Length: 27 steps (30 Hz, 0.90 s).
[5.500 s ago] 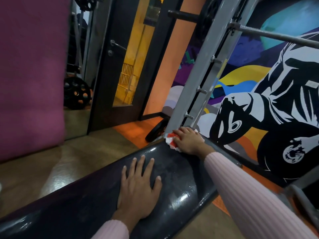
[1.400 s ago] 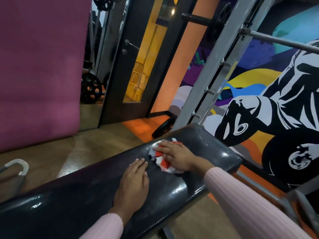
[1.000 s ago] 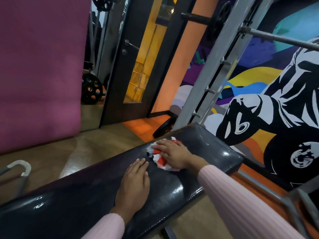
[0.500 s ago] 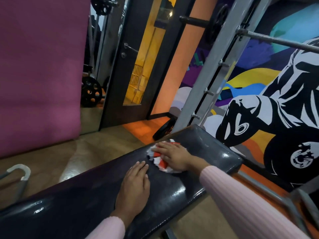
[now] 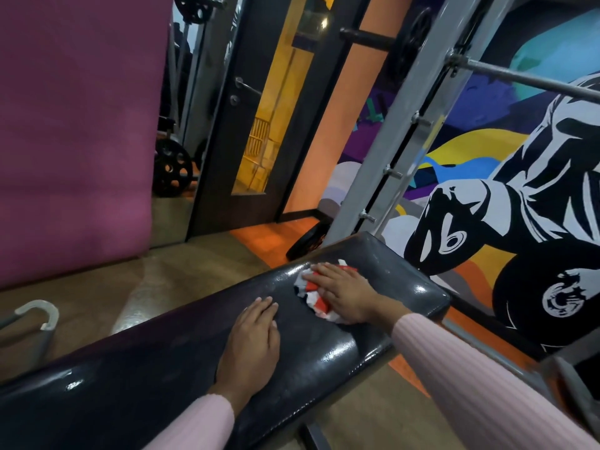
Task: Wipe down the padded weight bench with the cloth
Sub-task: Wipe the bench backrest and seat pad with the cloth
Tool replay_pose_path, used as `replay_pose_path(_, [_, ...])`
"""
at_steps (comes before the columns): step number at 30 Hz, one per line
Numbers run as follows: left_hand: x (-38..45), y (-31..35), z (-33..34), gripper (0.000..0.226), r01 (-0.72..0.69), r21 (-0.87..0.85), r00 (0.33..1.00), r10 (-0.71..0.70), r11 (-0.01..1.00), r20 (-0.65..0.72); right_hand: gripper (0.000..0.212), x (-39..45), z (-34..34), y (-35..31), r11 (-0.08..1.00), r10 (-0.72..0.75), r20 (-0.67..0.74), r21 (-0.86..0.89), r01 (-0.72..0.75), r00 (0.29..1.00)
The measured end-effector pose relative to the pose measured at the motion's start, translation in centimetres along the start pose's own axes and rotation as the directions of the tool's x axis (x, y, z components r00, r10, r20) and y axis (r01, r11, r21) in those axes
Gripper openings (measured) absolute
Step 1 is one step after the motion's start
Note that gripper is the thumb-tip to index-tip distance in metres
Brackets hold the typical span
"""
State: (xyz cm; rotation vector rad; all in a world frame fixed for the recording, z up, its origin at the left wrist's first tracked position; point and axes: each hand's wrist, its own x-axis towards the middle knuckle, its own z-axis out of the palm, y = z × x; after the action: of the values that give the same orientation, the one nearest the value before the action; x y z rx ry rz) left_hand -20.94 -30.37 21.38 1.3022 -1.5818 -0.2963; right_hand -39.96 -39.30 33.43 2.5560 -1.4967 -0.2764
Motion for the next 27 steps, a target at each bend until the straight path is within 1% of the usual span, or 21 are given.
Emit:
replay_pose_path(2, [-0.1,0.0,0.0,0.038,-0.006,0.002,1.0,0.006,1.0,0.004,0.047,0.3,-0.3,1.0,0.993,0.118,-0.001,0.02,-0.118,0.993])
replay_pose_path(4, [-0.1,0.0,-0.1,0.037,-0.006,0.0,1.0,0.006,1.0,0.002,0.047,1.2,-0.2,-0.3,0.978,0.208,-0.036,0.012,-0.208,0.977])
replay_pose_path(5, [-0.1,0.1,-0.2,0.037,-0.004,0.001,1.0,0.004,1.0,0.002,0.048,1.3,0.0,-1.6,0.979,0.206,-0.043,0.004,-0.206,0.978])
replay_pose_path(6, [-0.1,0.1,-0.2,0.037,-0.007,0.007,1.0,0.007,1.0,0.004,0.048,1.1,0.4,-2.8,0.985,0.17,-0.046,0.006,-0.17,0.984])
replay_pose_path(8, [-0.2,0.2,-0.2,0.038,-0.005,0.012,1.0,0.005,1.0,0.01,0.047,-0.2,1.2,-4.1,0.998,0.061,-0.056,0.013,-0.06,0.997])
replay_pose_path(9, [-0.2,0.3,-0.2,0.038,0.0,0.009,1.0,0.0,1.0,0.008,0.046,-1.0,1.3,-3.9,1.0,0.023,-0.061,0.021,-0.022,0.998])
replay_pose_path(11, [-0.2,0.4,-0.3,0.039,0.001,0.007,1.0,-0.001,1.0,0.008,0.045,-2.3,0.7,-2.1,0.998,0.001,-0.05,0.055,0.002,0.999])
replay_pose_path(12, [-0.2,0.4,-0.2,0.039,0.0,0.007,1.0,0.0,1.0,0.008,0.045,-2.6,0.4,-1.1,0.998,0.015,-0.036,0.062,-0.013,0.999])
replay_pose_path(14, [-0.3,0.5,-0.1,0.038,0.001,0.002,1.0,-0.001,1.0,0.006,0.045,-2.3,-0.1,0.1,0.994,0.097,-0.036,0.057,-0.095,0.995])
replay_pose_path(16, [-0.6,0.5,-0.2,0.036,0.005,-0.01,1.0,-0.005,1.0,-0.003,0.046,-1.3,0.0,-0.3,0.986,0.165,-0.053,0.024,-0.164,0.985])
replay_pose_path(18, [-1.3,0.5,-0.3,0.034,0.008,-0.024,1.0,-0.008,1.0,0.0,0.047,-1.2,0.5,-1.6,0.983,0.185,-0.065,0.023,-0.184,0.98])
replay_pose_path(20, [-2.1,0.3,-0.7,0.033,0.005,-0.012,1.0,-0.005,1.0,0.016,0.047,-2.0,1.3,-2.8,0.987,0.159,-0.106,0.03,-0.156,0.982])
replay_pose_path(22, [-2.6,0.5,-1.3,0.034,-0.007,0.027,0.998,0.005,1.0,0.062,0.048,-3.3,1.5,-3.2,0.989,0.145,-0.157,0.053,-0.138,0.977])
replay_pose_path(23, [-2.7,0.6,-1.7,0.035,-0.019,0.061,0.995,0.013,0.998,0.095,0.049,-3.8,1.4,-3.1,0.986,0.164,-0.17,0.068,-0.155,0.972])
replay_pose_path(25, [-2.9,0.8,-2.3,0.035,-0.048,0.132,0.989,0.028,0.99,0.143,0.048,-4.2,1.2,-3.0,0.972,0.235,-0.16,0.046,-0.231,0.959])
replay_pose_path(27, [-3.3,0.9,-3.1,0.033,-0.074,0.181,0.985,0.043,0.981,0.168,0.042,-4.5,1.3,-3.5,0.946,0.323,-0.181,0.027,-0.324,0.929])
